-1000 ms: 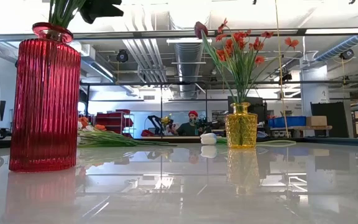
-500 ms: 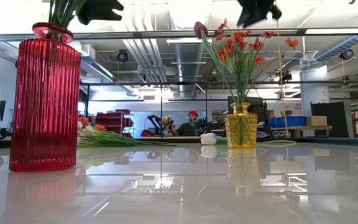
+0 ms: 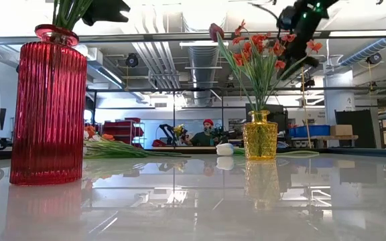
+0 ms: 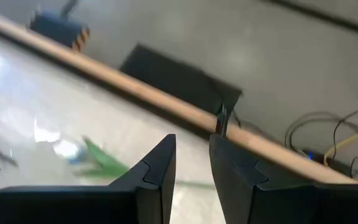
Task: Sort flowers into vase by color
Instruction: Put the white flower into the red vase
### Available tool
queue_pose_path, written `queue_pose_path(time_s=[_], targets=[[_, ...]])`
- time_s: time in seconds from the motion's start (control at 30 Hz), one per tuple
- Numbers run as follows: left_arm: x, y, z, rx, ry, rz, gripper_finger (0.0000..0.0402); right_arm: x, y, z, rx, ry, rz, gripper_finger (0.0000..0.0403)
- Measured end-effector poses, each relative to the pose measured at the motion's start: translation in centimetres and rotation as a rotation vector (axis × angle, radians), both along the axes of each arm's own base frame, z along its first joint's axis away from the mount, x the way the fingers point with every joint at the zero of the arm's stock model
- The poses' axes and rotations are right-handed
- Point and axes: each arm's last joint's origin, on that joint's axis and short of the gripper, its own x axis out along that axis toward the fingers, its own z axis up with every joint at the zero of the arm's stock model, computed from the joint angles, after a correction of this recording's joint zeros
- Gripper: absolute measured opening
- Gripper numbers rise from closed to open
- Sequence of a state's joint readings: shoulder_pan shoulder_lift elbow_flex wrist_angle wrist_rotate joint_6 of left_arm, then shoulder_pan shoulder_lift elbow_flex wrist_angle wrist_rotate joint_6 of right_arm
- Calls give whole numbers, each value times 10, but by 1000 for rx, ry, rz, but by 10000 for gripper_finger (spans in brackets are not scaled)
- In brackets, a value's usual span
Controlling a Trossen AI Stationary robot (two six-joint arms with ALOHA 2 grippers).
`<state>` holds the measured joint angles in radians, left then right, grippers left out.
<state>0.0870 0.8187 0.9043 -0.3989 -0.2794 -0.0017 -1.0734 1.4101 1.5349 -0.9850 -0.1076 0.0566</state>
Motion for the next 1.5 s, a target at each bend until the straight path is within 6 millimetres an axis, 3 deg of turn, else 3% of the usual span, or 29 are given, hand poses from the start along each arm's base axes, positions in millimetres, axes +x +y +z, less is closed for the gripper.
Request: queue_pose_path(time_s=[0.33, 0.57, 0.93, 1.5], targets=[[-19, -2, 7, 17, -32, -5, 207, 2, -21, -65, 92, 104, 249, 142], [-33, -3, 13, 43, -67, -11, 207, -5, -31, -96, 43, 19, 344, 164], [-46, -4, 17, 75, -93, -18, 207, 9, -5, -137, 74, 19, 645, 148], [-47, -4, 17, 75, -96, -15, 207, 16, 9, -181, -80, 29, 752, 174]])
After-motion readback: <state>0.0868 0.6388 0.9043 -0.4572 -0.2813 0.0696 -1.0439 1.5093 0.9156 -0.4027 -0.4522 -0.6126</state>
